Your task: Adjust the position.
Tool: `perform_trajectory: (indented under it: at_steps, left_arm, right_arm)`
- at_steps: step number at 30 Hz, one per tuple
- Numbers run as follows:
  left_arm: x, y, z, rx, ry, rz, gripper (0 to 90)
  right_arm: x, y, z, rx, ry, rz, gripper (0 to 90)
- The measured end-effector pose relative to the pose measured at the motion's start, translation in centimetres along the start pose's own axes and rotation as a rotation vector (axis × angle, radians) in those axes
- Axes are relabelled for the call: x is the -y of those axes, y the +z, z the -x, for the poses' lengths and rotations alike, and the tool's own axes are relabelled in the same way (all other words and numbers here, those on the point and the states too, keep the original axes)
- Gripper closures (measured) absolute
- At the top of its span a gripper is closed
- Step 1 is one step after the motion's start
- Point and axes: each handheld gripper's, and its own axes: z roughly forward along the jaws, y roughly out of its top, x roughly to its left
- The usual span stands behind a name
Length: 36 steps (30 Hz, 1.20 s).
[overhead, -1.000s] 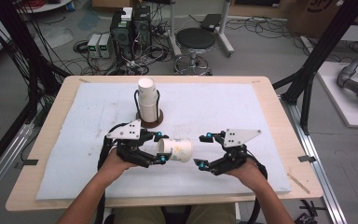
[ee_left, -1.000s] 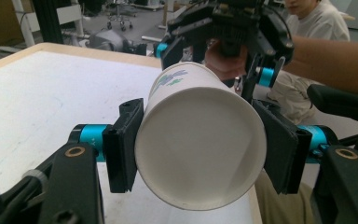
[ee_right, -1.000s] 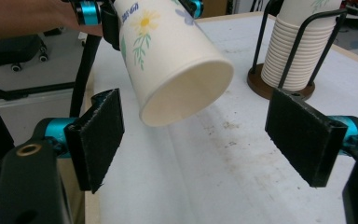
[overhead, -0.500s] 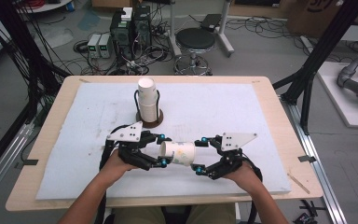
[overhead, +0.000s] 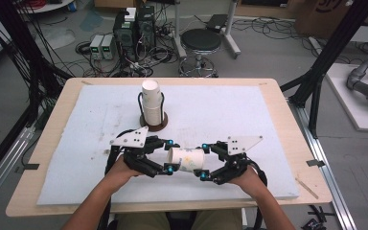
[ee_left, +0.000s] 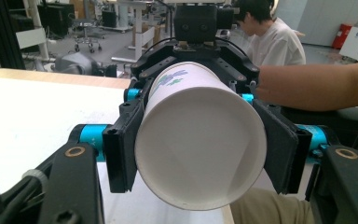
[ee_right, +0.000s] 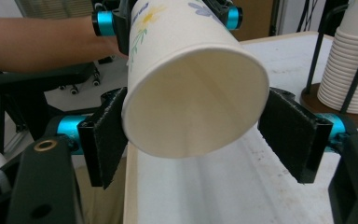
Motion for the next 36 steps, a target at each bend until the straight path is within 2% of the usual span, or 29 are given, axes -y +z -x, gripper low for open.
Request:
perform_trajectory:
  at_steps: [5, 13, 14, 15, 18, 20, 22, 23, 24, 25, 26, 28, 29, 30, 31, 32, 34, 36]
  left_arm:
    - [0.1, -0.1, -0.1, 0.001, 0.001, 0.012, 37.4]
    - [0.3, 0.1, 0.1, -0.009, -0.016, -0.001, 35.6]
    - [0.2, 0.3, 0.1, -0.05, -0.05, -0.026, 19.6]
    - [0.2, 0.3, 0.2, -0.066, -0.053, -0.042, 13.3]
    - [0.2, 0.2, 0.2, -0.057, -0.056, -0.054, 11.8]
    - [0.1, 0.1, 0.4, -0.067, -0.043, -0.089, 11.8]
    - [0.1, 0.0, 0.4, -0.075, -0.044, -0.098, 11.8]
    - [0.0, -0.1, 0.4, -0.088, -0.046, -0.105, 11.8]
    - [-0.1, -0.3, 0.4, -0.1, -0.042, -0.121, 11.8]
    - [-0.2, -0.3, 0.4, -0.119, -0.042, -0.133, 12.1]
    - [-0.4, -0.5, 0.3, -0.146, -0.033, -0.168, 12.1]
    - [-0.5, -0.5, 0.3, -0.156, -0.036, -0.174, 12.2]
    - [-0.7, -0.5, 0.3, -0.165, -0.026, -0.203, 12.8]
    - [-0.7, -0.5, 0.3, -0.165, -0.026, -0.203, 12.8]
    - [-0.8, -0.4, 0.3, -0.168, -0.017, -0.22, 12.9]
    - [-1.0, -0.3, 0.2, -0.176, -0.009, -0.244, 12.9]
    - [-1.1, -0.2, 0.3, -0.18, -0.008, -0.256, 13.0]
    - [-1.4, 0.0, 0.3, -0.18, 0.007, -0.297, 13.2]
  right_arm:
    - [0.0, -0.2, 0.2, -0.014, -0.001, 0.025, 33.1]
    - [0.1, -0.4, 0.2, -0.025, -0.001, 0.015, 37.7]
    - [0.1, -0.4, 0.2, -0.028, -0.002, 0.011, 38.2]
    - [0.1, -0.5, 0.2, -0.028, -0.004, 0.007, 38.1]
    - [0.1, -0.6, 0.3, -0.028, 0.0, 0.0, 38.1]
    - [0.0, -0.9, 0.3, -0.017, -0.001, -0.01, 38.1]
    - [0.0, -0.9, 0.4, -0.012, -0.004, -0.013, 38.1]
    - [-0.2, -1.2, 0.4, 0.02, -0.012, -0.055, 38.1]
    - [-0.2, -1.2, 0.4, 0.02, -0.012, -0.055, 38.1]
    - [-0.3, -1.3, 0.5, 0.045, -0.021, -0.093, 38.0]
    - [-0.4, -1.3, 0.4, 0.051, -0.02, -0.111, 38.0]
    - [-0.6, -1.2, 0.5, 0.065, -0.027, -0.141, 38.0]
    - [-0.7, -1.1, 0.6, 0.07, -0.032, -0.159, 38.1]
    - [-0.7, -1.1, 0.6, 0.07, -0.032, -0.159, 38.1]
    - [-1.0, -0.9, 0.6, 0.091, -0.036, -0.211, 38.0]
    - [-1.1, -0.8, 0.6, 0.091, -0.041, -0.228, 38.0]
    - [-1.4, -0.6, 0.5, 0.094, -0.047, -0.253, 38.0]
    - [-1.6, -0.5, 0.6, 0.096, -0.059, -0.263, 38.1]
